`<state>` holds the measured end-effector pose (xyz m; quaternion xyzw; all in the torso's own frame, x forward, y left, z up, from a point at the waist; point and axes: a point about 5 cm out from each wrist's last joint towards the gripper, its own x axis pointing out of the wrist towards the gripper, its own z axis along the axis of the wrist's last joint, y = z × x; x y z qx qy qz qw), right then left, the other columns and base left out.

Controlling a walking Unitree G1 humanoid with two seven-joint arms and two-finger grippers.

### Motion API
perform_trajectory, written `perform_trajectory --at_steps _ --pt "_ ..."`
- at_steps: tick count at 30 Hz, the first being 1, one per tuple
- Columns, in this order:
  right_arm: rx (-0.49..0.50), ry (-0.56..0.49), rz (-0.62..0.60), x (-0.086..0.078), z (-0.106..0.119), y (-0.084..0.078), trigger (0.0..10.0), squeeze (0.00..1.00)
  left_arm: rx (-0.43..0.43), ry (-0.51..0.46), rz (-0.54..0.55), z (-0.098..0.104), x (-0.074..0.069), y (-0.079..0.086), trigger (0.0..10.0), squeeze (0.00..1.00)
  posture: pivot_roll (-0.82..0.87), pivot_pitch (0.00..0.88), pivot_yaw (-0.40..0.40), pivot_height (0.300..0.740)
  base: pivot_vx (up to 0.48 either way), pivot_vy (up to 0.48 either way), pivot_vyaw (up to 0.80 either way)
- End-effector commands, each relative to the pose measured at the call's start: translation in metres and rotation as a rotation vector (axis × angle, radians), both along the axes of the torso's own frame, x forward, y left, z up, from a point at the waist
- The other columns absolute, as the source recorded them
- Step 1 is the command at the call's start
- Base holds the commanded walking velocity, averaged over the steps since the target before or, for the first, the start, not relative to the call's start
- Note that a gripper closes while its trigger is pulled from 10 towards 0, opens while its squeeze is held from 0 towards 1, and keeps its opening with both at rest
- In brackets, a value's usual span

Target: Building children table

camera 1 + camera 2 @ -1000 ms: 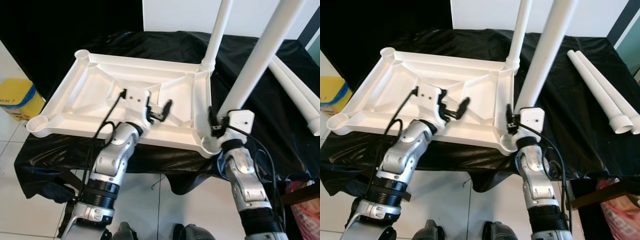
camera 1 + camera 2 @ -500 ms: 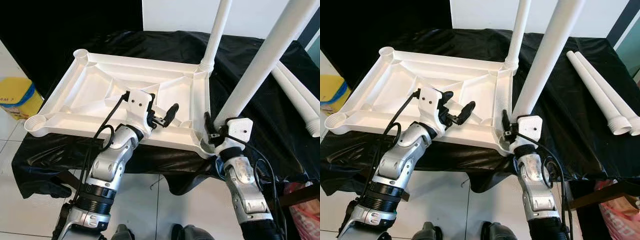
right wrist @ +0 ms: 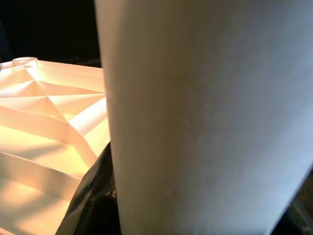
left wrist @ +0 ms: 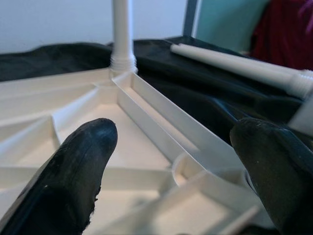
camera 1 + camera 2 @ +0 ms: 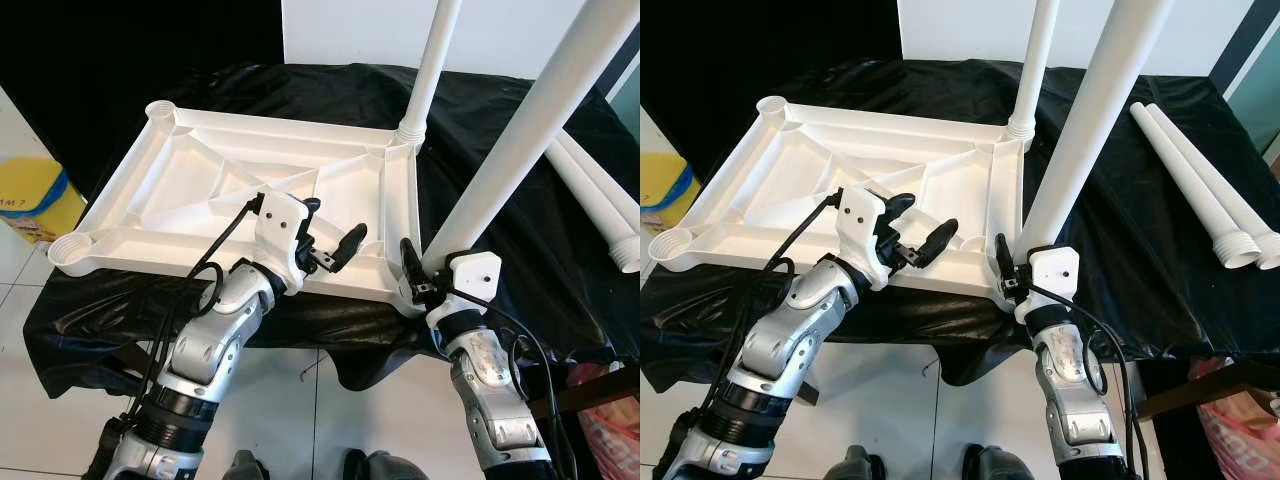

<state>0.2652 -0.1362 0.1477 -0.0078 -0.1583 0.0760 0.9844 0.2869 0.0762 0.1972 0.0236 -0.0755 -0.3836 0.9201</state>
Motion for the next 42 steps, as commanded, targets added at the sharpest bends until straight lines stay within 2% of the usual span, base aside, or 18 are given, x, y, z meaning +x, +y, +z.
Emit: perform_trajectory --at_steps 1,6,12,20,31,36,42 --pt "0.003 0.038 -0.012 -0.002 -0.008 -0.005 10.0 0.00 0.074 0.019 -0.358 -0.007 -0.020 -0.014 10.0 0.00 -0.01 0.143 -0.030 0.740 0.000 0.000 0.00" --pt "-0.004 0.056 0.011 0.004 -0.011 -0.005 10.0 0.00 0.099 0.038 -0.386 -0.010 -0.022 -0.015 10.0 0.00 -0.01 0.142 -0.028 0.740 0.000 0.000 0.00" --pt "-0.093 0.043 0.093 0.007 -0.015 0.001 10.0 0.00 0.125 0.049 -0.427 -0.011 -0.027 -0.019 10.0 0.00 -0.01 0.142 -0.027 0.740 0.000 0.000 0.00" --pt "-0.189 0.036 0.228 -0.001 -0.030 0.009 10.0 0.00 0.161 0.098 -0.498 -0.014 -0.041 -0.018 10.0 0.00 0.00 0.140 -0.032 0.740 0.000 0.000 0.00" --pt "-0.222 0.030 0.274 -0.010 -0.043 0.008 10.0 0.00 0.234 0.137 -0.533 -0.021 -0.046 -0.009 10.0 0.00 0.00 0.139 -0.022 0.740 0.000 0.000 0.00" --pt "-0.222 0.045 0.269 -0.005 -0.050 0.004 10.0 0.00 0.243 0.135 -0.526 -0.018 -0.044 -0.008 10.0 0.00 0.00 0.140 -0.016 0.740 0.000 0.000 0.00" --pt "-0.186 0.058 0.299 0.003 -0.051 0.012 10.0 0.00 0.247 0.137 -0.518 -0.017 -0.044 -0.007 10.0 0.00 0.01 0.148 -0.015 0.740 0.000 0.000 0.00"
